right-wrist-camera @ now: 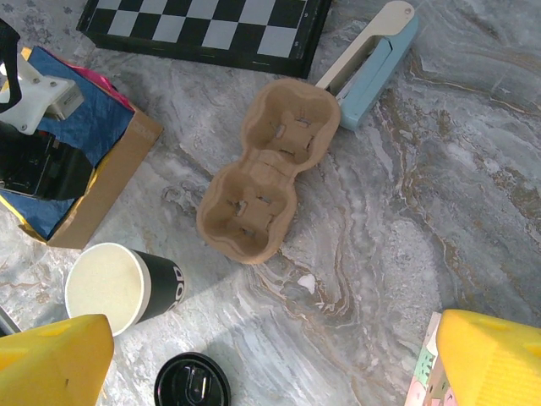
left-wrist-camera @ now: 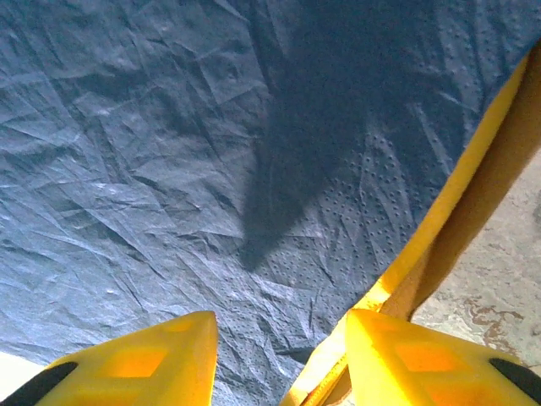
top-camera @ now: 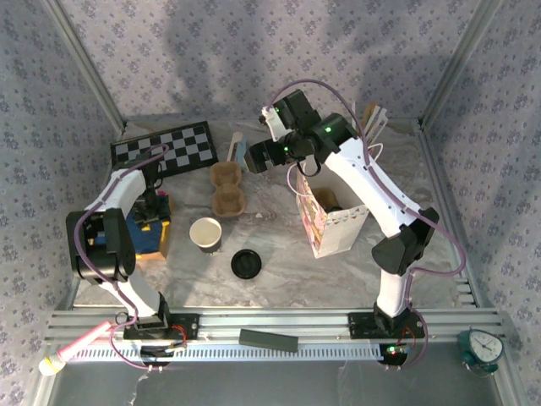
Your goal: Pack the takeout coffee
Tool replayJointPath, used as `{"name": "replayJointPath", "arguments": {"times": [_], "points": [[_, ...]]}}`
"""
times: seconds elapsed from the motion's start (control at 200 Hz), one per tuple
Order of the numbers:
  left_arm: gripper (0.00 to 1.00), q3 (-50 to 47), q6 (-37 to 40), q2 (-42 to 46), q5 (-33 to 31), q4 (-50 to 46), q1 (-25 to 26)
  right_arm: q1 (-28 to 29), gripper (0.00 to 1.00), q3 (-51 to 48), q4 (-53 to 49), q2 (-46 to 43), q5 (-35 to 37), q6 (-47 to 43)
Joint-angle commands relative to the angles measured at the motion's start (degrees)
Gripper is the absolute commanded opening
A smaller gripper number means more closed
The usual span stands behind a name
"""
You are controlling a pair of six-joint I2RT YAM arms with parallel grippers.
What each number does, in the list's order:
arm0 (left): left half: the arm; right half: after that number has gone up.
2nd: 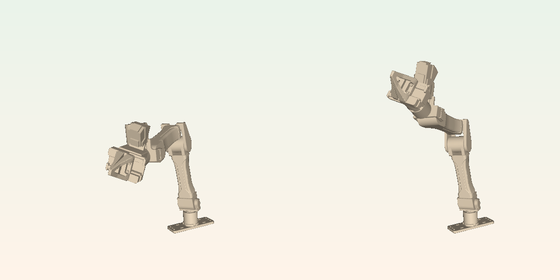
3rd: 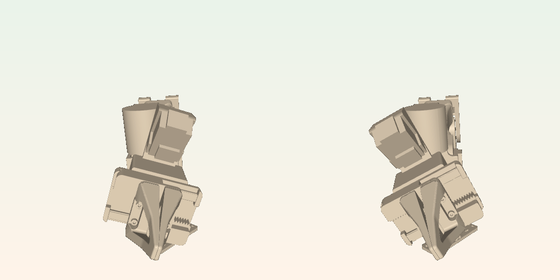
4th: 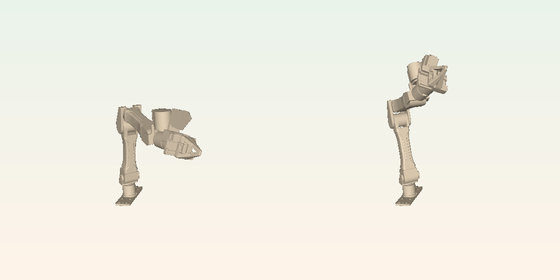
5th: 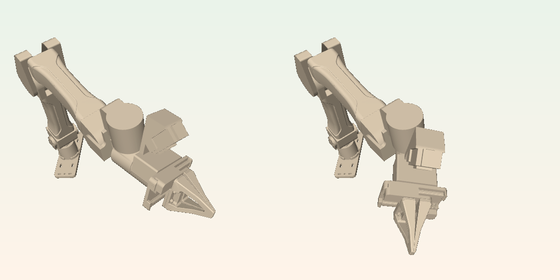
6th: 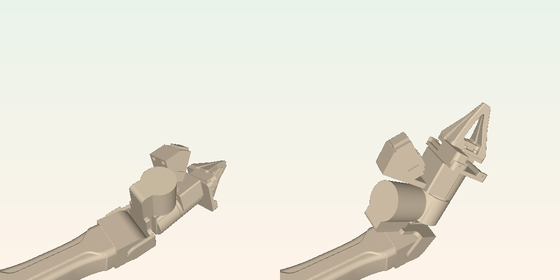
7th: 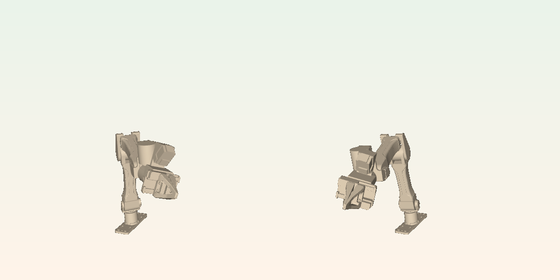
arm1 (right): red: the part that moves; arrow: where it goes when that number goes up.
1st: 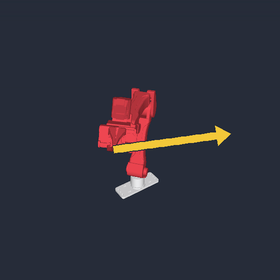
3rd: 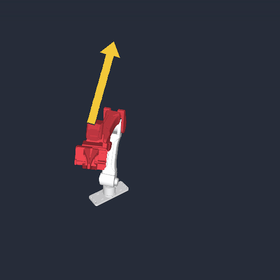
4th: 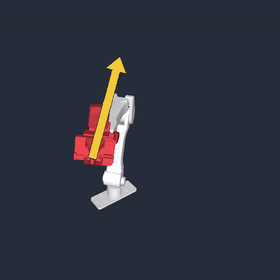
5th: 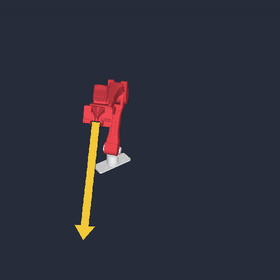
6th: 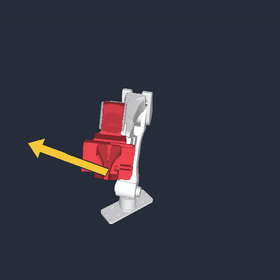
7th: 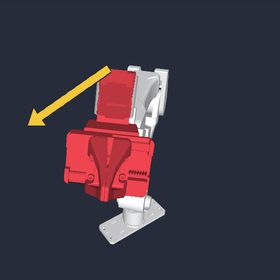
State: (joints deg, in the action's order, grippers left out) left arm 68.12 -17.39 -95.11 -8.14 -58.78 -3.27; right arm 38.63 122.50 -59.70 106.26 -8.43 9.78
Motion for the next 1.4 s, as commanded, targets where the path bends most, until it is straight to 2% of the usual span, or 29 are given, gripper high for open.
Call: {"name": "replayJointPath", "arguments": {"times": [0.0,0.35,0.425,0.52,0.645,0.79,0.84,1.065,1.354,1.394], "points": [[0.44,1.0,0.4,-1.4,-1.5,-0.3,-0.5,-0.3,1.00,-0.4,0.0,-2.1,-0.8,-0.6],[0.45,0.7,0.7,-1.7,-0.1,0.3,-0.5,-0.3,1.00,-1.6,0.1,-2.9,-0.3,-0.1],[0.37,0.5,0.7,-1.7,0.3,0.4,-0.4,-0.3,1.00,-1.8,0.3,-2.9,-0.3,0.0],[0.35,0.1,0.6,-1.6,1.8,0.4,-0.5,-0.2,1.00,-1.8,0.3,-2.9,-0.3,0.1],[0.16,-0.3,0.5,-0.9,1.3,0.1,-0.5,-0.2,1.00,-2.0,0.3,-3.1,-0.1,0.1],[0.09,0.2,0.1,0.9,0.5,-1.1,-0.4,-0.2,1.00,-2.3,0.4,-3.2,0.0,0.1],[0.00,0.5,0.1,1.6,0.3,-1.6,-0.5,-0.1,1.00,-2.3,0.5,-3.2,0.0,0.2],[0.00,1.5,-0.4,4.7,-0.5,-4.1,-0.5,0.1,1.00,-2.4,0.6,-3.2,-0.1,0.3],[0.00,0.4,-1.5,7.7,4.3,-4.2,-0.3,0.3,1.00,-3.0,0.9,-3.6,0.0,0.5],[0.10,0.1,-1.5,7.4,4.9,-4.0,-0.2,0.3,1.00,-3.1,0.8,-3.6,0.0,0.5]]}}
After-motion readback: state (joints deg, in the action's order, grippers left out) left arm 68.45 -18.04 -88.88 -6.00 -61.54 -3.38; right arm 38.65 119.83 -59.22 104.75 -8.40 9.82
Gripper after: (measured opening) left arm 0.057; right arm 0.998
